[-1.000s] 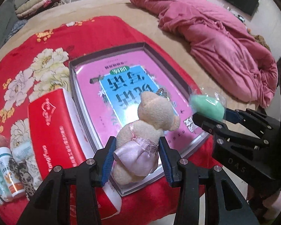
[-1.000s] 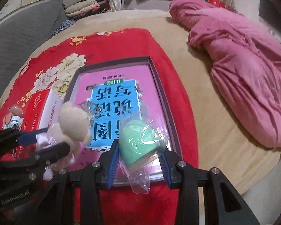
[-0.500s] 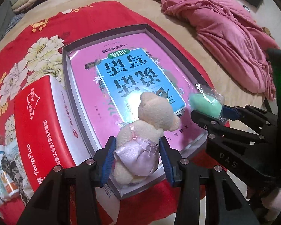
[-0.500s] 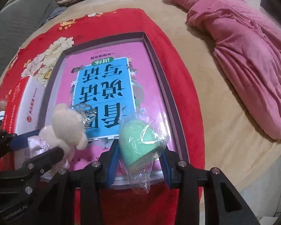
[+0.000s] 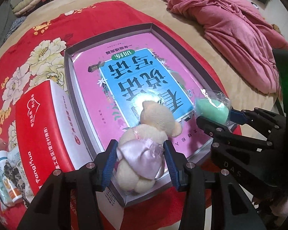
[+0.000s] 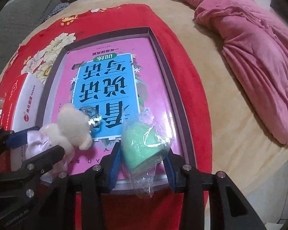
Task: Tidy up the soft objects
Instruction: 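Lower the bear into the pink tray while the right tool releases the sponge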
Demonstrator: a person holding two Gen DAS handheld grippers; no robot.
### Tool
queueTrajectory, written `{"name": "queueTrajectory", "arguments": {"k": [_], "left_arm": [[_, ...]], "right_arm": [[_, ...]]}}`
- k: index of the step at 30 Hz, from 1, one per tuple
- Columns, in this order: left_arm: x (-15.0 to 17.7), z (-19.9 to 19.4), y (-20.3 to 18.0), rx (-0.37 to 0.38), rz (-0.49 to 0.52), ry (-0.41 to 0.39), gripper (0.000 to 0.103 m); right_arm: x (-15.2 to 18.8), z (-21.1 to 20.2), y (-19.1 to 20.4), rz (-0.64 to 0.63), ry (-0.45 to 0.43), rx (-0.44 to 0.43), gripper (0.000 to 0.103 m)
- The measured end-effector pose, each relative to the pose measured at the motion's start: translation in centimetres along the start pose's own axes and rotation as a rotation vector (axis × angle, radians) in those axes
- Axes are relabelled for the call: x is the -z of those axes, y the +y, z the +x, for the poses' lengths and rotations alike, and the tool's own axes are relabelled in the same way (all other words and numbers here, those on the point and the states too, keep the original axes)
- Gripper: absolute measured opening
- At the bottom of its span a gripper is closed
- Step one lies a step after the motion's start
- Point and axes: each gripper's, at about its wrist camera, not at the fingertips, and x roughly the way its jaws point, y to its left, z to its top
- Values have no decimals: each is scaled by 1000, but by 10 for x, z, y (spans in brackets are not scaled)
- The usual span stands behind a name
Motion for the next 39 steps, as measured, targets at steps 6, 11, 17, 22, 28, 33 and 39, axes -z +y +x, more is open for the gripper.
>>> {"name": "queueTrajectory", "arguments": {"k": [6,11,17,22,28,33,39], "left_arm": [[-2,3,-2,-8,5,20,51],[-2,4,-4,-14,17,23,52],[-4,3,-4,6,12,25,54],[-3,1,-4,16,14,24,58],[-3,-4,-4,9,16,15,64],[-3,-11,-2,19,15,2,65],[-3,-32,-1,36,20,-52,67]], "right_arm": [[0,-4,-3,-5,-22,16,54],[-2,-8,-6,2,-36,23,56],[-3,-11,-10,11,-43,28,56],[-3,-17,-12,15,-54,36,57],[-2,-19,-12,24,-51,35,57],[-1,-22,-11,22,-55,45,57],[-1,-29,-15,42,-67,40,57]]}}
